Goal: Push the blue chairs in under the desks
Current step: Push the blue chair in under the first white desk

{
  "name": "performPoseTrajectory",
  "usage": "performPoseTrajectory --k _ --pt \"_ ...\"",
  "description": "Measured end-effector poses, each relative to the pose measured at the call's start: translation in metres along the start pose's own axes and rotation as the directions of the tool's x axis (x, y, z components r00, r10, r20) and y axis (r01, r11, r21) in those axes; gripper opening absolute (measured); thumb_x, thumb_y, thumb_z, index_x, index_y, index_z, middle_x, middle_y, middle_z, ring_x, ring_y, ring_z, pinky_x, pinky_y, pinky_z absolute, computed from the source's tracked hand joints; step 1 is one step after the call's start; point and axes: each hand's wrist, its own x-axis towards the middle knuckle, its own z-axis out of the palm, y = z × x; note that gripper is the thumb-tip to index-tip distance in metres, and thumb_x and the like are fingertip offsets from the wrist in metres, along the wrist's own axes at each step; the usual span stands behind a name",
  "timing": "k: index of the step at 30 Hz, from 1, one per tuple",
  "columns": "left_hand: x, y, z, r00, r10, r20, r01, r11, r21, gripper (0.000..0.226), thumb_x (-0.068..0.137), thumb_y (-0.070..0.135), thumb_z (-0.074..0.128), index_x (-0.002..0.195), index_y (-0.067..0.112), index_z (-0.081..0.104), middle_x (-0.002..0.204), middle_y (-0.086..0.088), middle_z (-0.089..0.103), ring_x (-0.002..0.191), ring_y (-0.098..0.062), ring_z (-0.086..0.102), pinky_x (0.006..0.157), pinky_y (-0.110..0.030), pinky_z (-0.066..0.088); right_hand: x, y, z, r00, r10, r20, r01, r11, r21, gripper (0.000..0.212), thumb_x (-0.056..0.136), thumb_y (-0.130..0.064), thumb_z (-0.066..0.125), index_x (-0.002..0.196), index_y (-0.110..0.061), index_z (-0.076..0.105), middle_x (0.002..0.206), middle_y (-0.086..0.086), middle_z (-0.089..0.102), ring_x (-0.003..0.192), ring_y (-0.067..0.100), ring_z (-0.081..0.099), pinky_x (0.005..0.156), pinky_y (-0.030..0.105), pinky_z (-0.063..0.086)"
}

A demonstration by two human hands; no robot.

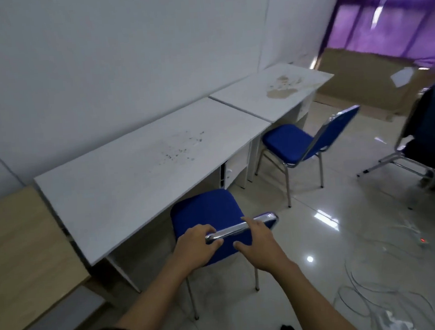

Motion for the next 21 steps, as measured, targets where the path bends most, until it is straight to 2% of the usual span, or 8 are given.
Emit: performPoseTrajectory --k 3,7,10,14,18,21 --pt "0.021 0.003 0.018 0.992 -0.127 -0.013 0.127 0.992 -0.009 0.048 0.092 0.058 0.063 0.130 0.028 0.065 0.126 0.009 0.066 0.108 -0.011 0.062 0.089 -0.032 0.052 0.044 0.021 -0.012 0.996 -0.087 0.014 0.088 0.987 -0.137 0.077 0.088 -0.052 0.070 0.153 -0.028 0.035 0.156 0.002 0.040 0.143 0.022 0.036 0.113 0.045 0.040" --pt "0.030 0.009 0.042 0.951 -0.309 -0.014 0.307 0.948 -0.077 0.057 0.089 0.062 0.066 0.133 0.025 0.064 0.129 0.005 0.065 0.110 -0.014 0.062 0.087 -0.028 0.050 0.082 0.054 -0.027 0.979 -0.065 0.191 0.125 0.940 -0.318 0.086 0.082 -0.073 0.057 0.154 -0.033 0.032 0.160 0.006 0.033 0.148 0.028 0.025 0.119 0.053 0.027" --pt "0.036 0.011 0.062 0.912 -0.411 -0.019 0.407 0.907 -0.105 0.066 0.090 0.069 0.061 0.138 0.024 0.060 0.132 0.001 0.063 0.116 -0.017 0.058 0.097 -0.033 0.050 0.104 0.071 -0.040 0.932 -0.008 0.362 0.160 0.906 -0.391 0.093 0.077 -0.086 0.049 0.154 -0.038 0.030 0.166 0.005 0.021 0.152 0.033 0.012 0.121 0.057 0.019" --pt "0.042 0.012 0.079 0.861 -0.508 -0.037 0.497 0.853 -0.162 0.078 0.083 0.083 0.053 0.140 0.030 0.057 0.136 0.004 0.056 0.127 -0.019 0.048 0.104 -0.037 0.046 0.114 0.077 -0.038 0.913 -0.018 0.408 0.186 0.908 -0.375 0.086 0.073 -0.090 0.048 0.146 -0.044 0.038 0.165 0.000 0.014 0.151 0.035 0.007 0.115 0.064 0.025" --pt "0.047 0.012 0.083 0.839 -0.542 -0.052 0.525 0.830 -0.189 0.084 0.074 0.092 0.051 0.132 0.033 0.062 0.123 0.006 0.054 0.121 -0.017 0.048 0.098 -0.036 0.047 0.115 0.081 -0.034 0.918 -0.046 0.395 0.199 0.913 -0.355 0.078 0.079 -0.091 0.038 0.141 -0.045 0.043 0.164 -0.001 0.015 0.150 0.034 0.007 0.114 0.066 0.024" --pt "0.047 0.009 0.088 0.846 -0.525 -0.094 0.507 0.847 -0.162 0.083 0.070 0.098 0.044 0.122 0.037 0.065 0.113 0.008 0.055 0.112 -0.015 0.050 0.088 -0.032 0.044 0.116 0.086 -0.035 0.918 -0.073 0.390 0.201 0.933 -0.298 0.062 0.087 -0.083 0.038 0.136 -0.045 0.047 0.164 -0.002 0.017 0.151 0.032 0.005 0.114 0.065 0.023"
